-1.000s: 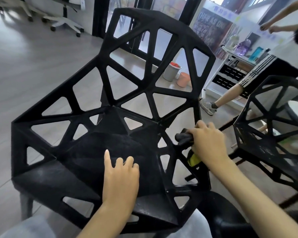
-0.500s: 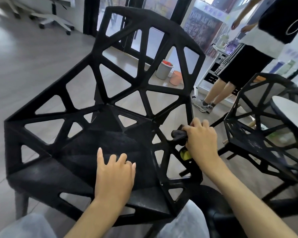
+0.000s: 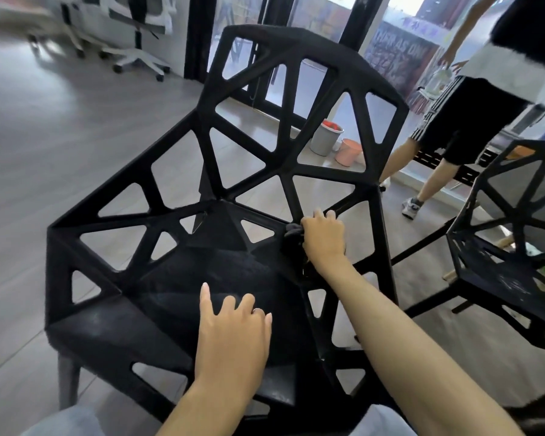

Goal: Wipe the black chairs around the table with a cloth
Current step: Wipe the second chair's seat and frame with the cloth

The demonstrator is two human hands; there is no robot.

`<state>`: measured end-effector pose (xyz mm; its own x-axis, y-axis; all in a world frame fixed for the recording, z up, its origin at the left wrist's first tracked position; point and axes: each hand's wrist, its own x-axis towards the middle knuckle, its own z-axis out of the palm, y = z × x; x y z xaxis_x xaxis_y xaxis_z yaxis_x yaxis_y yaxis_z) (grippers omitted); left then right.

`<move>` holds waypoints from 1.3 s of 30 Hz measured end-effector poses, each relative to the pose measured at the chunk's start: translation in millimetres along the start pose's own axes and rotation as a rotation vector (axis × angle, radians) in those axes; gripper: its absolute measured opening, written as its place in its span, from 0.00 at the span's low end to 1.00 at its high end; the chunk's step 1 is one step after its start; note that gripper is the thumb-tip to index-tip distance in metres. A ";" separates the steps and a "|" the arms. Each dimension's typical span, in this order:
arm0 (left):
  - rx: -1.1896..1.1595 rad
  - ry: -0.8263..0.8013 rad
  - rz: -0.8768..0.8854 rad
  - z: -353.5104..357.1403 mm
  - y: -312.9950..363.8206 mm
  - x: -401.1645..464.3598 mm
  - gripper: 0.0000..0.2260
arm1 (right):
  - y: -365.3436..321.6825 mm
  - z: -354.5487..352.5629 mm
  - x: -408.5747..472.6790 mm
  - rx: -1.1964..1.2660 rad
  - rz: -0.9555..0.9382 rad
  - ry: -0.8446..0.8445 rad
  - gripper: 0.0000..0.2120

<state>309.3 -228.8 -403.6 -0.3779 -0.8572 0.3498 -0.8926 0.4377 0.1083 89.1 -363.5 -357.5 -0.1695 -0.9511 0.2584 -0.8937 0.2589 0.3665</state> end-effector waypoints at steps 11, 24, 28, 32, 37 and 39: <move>0.019 0.046 0.025 2.6 0.1 1.3 0.17 | 29.9 -20.0 19.9 -0.159 -0.106 0.129 0.08; -0.018 0.112 0.003 13.0 -6.4 0.0 0.24 | 94.2 -58.6 24.7 -0.057 0.221 0.228 0.09; -0.018 0.062 0.014 12.4 -11.3 4.0 0.25 | 78.2 -53.8 24.6 -0.048 0.139 0.153 0.09; -0.102 -0.077 0.061 -3.1 -15.1 8.7 0.25 | 96.4 -65.9 26.6 0.033 0.136 0.205 0.12; -0.209 -0.123 0.077 -42.5 -75.5 109.2 0.14 | 148.6 -49.5 22.9 0.324 0.279 0.351 0.17; -0.173 0.151 0.034 -47.2 -115.5 166.2 0.13 | 156.0 -33.5 16.5 0.498 0.324 0.349 0.18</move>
<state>361.3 -409.0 -314.1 -0.3548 -0.7964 0.4898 -0.8196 0.5170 0.2469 -39.2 -333.1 -266.2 -0.3909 -0.7074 0.5889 -0.9192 0.3328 -0.2105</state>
